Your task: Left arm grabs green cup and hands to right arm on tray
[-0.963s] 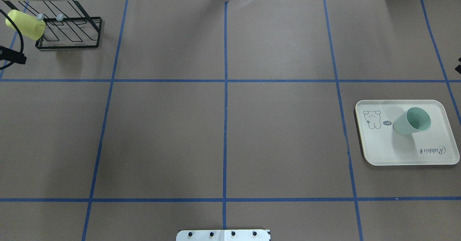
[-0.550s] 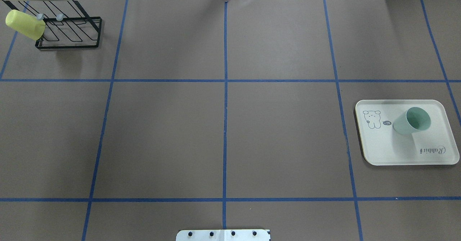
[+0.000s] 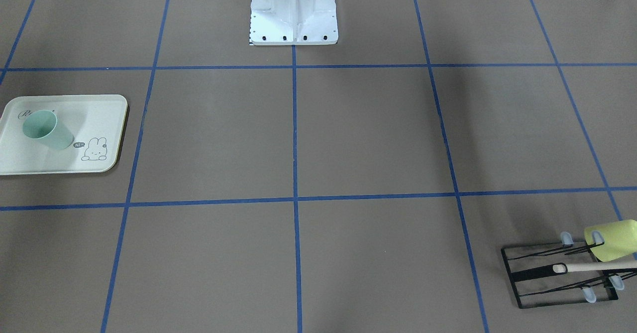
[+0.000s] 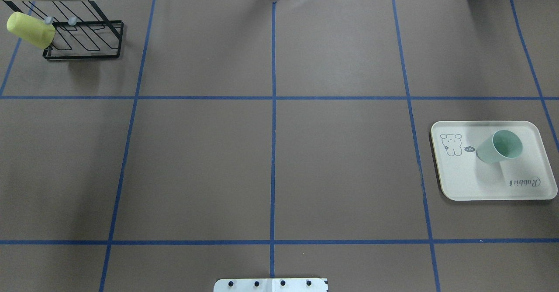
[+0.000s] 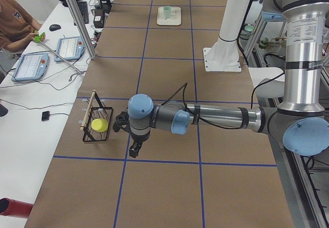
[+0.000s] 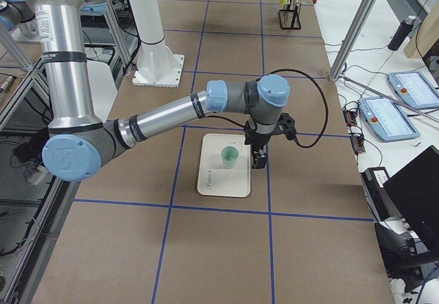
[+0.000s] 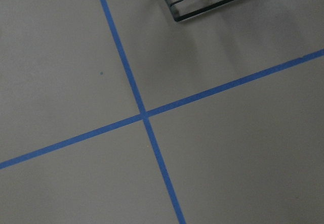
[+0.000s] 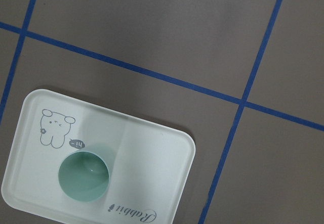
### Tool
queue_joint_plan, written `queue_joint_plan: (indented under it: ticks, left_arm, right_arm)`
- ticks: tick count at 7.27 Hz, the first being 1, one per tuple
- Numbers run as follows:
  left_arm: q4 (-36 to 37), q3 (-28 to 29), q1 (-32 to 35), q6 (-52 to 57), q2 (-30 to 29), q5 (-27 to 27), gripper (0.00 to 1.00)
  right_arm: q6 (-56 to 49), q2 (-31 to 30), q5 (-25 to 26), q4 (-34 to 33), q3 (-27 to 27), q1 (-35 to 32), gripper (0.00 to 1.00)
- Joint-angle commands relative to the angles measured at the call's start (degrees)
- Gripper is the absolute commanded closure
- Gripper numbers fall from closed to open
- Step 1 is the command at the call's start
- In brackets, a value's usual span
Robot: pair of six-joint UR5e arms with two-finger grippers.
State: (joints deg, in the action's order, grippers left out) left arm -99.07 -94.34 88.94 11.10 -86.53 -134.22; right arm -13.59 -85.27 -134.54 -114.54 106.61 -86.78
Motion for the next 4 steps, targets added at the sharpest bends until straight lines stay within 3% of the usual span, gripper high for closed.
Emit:
queue_joint_plan:
  ticks: [1, 4]
  left_arm:
    - [0.1, 1.8, 0.6, 0.6, 0.3, -0.1, 0.0]
    - [0.5, 1.3, 0.5, 0.3, 0.1, 0.1, 0.0]
  right_arm:
    - [0.0, -4.3, -1.0, 1.1, -0.6, -1.6, 0.0]
    - [0.7, -10.1, -1.2, 14.8, -5.9, -2.0, 0.0]
